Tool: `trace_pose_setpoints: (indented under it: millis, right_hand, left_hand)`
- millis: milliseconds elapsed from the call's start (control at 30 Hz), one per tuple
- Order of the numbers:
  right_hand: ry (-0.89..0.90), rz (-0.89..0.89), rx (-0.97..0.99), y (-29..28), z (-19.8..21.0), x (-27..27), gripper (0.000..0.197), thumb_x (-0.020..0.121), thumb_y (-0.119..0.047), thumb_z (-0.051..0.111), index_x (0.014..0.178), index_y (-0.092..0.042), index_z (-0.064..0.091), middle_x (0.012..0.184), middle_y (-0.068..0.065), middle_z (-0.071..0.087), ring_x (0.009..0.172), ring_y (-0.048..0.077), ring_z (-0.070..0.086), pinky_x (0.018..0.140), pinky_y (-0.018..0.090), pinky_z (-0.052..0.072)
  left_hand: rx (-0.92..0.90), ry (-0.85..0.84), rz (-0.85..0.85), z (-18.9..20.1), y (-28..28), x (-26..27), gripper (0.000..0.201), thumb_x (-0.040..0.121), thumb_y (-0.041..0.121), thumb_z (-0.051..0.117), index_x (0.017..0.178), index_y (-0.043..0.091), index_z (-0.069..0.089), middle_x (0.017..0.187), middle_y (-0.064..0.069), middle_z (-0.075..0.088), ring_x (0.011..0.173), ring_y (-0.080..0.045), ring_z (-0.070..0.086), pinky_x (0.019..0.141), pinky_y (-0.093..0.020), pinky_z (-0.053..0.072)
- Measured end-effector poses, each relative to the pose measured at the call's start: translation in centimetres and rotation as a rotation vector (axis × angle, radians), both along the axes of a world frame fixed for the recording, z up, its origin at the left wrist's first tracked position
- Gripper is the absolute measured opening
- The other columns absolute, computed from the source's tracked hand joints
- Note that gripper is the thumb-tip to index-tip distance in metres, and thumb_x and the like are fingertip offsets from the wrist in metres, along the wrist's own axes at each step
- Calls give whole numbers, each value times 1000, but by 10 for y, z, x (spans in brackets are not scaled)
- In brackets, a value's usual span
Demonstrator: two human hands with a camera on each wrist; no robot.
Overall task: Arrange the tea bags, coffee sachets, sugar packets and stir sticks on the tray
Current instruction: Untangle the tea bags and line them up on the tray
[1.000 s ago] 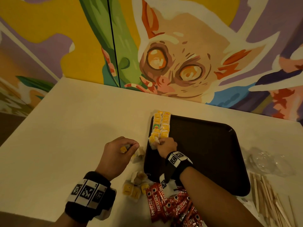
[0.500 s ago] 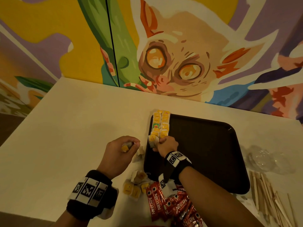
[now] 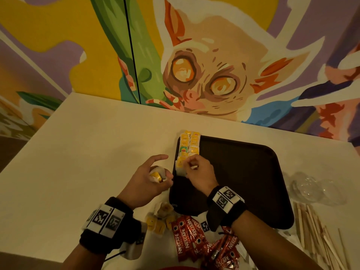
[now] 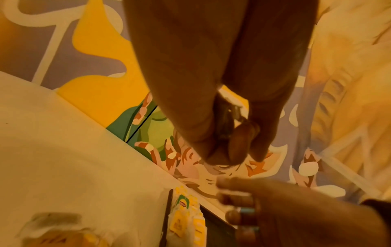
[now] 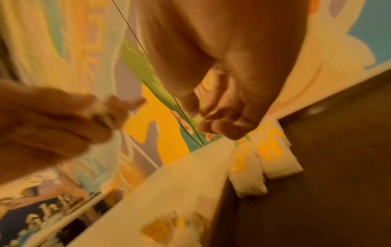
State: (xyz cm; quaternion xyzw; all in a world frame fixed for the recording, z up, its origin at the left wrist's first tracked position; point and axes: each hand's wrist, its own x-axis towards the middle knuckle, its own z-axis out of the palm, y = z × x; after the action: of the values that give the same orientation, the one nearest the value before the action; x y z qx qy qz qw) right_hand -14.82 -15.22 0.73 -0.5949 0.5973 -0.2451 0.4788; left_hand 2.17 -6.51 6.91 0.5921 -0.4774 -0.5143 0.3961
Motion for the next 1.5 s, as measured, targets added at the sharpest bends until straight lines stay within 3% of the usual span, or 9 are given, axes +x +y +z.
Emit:
trace_pose_setpoints:
  millis: [133, 267, 567, 733, 933, 1067, 1200, 1300, 1500]
  right_hand:
    - [-194, 279, -132, 22, 44, 2, 9, 91, -27, 67, 100, -24, 68, 100, -9, 67, 92, 7, 63, 83, 26, 54]
    - [-117, 473, -210, 32, 55, 3, 19, 86, -29, 74, 105, -29, 71, 100, -6, 60, 85, 21, 57, 78, 34, 52]
    - [-159, 393, -142, 31, 49, -5, 5, 90, -28, 70, 92, -23, 69, 99, -6, 67, 87, 16, 64, 80, 31, 55]
    - [-314, 253, -102, 30, 45, -9, 6, 91, -18, 67, 93, -12, 65, 91, -1, 69, 78, 13, 67, 69, 28, 55]
    - [-485, 137, 3, 33, 44, -11, 10, 90, -11, 67, 94, -3, 62, 96, 20, 68, 76, 33, 70, 70, 36, 58]
    - [-455, 188, 24, 36, 44, -12, 10, 90, -10, 67, 97, -9, 60, 102, 18, 68, 80, 27, 71, 70, 34, 59]
    - [-390, 238, -20, 35, 46, -15, 21, 91, -18, 68, 110, -16, 60, 107, 3, 69, 96, 18, 68, 77, 36, 59]
    - [-324, 275, -97, 35, 50, -17, 20, 90, -26, 69, 109, -26, 66, 105, -5, 69, 100, 14, 66, 90, 37, 55]
    - [-220, 299, -167, 34, 56, -18, 14, 84, -24, 76, 98, -21, 73, 94, -8, 72, 88, 8, 66, 78, 21, 53]
  left_hand:
    - [17, -10, -108, 2, -2, -5, 75, 77, -2, 75, 135, 29, 40, 78, 10, 71, 59, 1, 60, 53, -14, 46]
    - [5, 40, -190, 2, -5, -8, 81, 78, -10, 71, 141, 25, 33, 76, 9, 71, 64, 0, 62, 54, -12, 45]
    - [14, 40, -169, -1, -3, -3, 45, 89, 7, 66, 127, 24, 51, 63, -2, 60, 50, -18, 49, 50, -29, 45]
    - [-10, 77, -95, 0, -1, -1, 16, 94, 15, 59, 110, 14, 63, 80, -5, 64, 48, -18, 48, 47, -28, 41]
    - [-65, 42, 99, -3, -6, -6, 13, 90, 21, 65, 90, 8, 68, 82, -4, 63, 40, -12, 36, 40, -20, 31]
    - [-89, 9, 145, -3, -7, -8, 12, 86, 22, 70, 82, 11, 71, 67, 12, 63, 40, -9, 38, 41, -20, 33]
    - [-168, -77, 119, 0, -8, -8, 7, 84, 18, 72, 82, 11, 74, 69, 10, 67, 46, 2, 51, 48, -10, 37]
    - [-200, -163, 46, -2, -7, -6, 2, 81, 19, 75, 81, 17, 75, 78, 4, 72, 66, -7, 63, 59, -21, 47]
    - [-249, -373, -31, -1, -8, -6, 2, 81, 24, 76, 83, 24, 76, 80, 13, 70, 58, 3, 54, 55, -11, 39]
